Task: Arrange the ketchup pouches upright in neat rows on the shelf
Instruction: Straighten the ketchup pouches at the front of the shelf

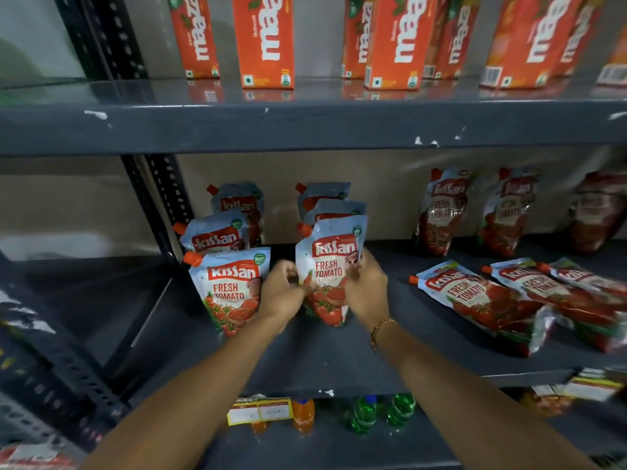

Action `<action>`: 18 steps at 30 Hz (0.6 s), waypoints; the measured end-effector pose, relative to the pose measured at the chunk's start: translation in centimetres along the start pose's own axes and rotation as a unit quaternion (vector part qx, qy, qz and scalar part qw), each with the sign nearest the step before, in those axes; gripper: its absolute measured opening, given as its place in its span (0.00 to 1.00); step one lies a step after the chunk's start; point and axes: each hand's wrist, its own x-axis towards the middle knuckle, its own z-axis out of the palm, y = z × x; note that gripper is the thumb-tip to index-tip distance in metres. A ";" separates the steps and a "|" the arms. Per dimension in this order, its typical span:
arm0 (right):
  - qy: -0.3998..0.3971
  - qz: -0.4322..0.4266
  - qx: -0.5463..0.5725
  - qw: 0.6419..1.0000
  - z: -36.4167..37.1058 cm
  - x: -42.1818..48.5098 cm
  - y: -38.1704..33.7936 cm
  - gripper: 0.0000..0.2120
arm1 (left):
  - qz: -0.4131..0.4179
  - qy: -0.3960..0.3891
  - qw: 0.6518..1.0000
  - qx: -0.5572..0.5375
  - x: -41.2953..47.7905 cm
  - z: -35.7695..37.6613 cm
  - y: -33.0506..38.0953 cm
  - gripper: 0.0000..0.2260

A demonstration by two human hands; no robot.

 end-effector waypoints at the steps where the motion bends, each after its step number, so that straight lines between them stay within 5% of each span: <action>1: -0.014 0.011 0.009 1.000 0.0 -0.1 0.3 0.14 | -0.005 0.003 1.000 0.012 0.2 -0.1 -0.2 0.11; 7: -0.138 0.061 -0.015 0.988 -1.5 1.0 2.2 0.10 | -0.251 -0.058 0.964 -0.060 -1.9 1.0 -1.4 0.14; 14: -0.158 0.043 -0.229 0.959 -8.4 4.4 4.9 0.20 | -0.324 -0.177 0.919 -0.138 -4.8 9.5 1.9 0.14; 18: -0.116 0.104 -0.445 0.882 -15.3 6.2 7.1 0.24 | -0.344 -0.237 0.893 -0.169 -5.0 16.5 4.1 0.14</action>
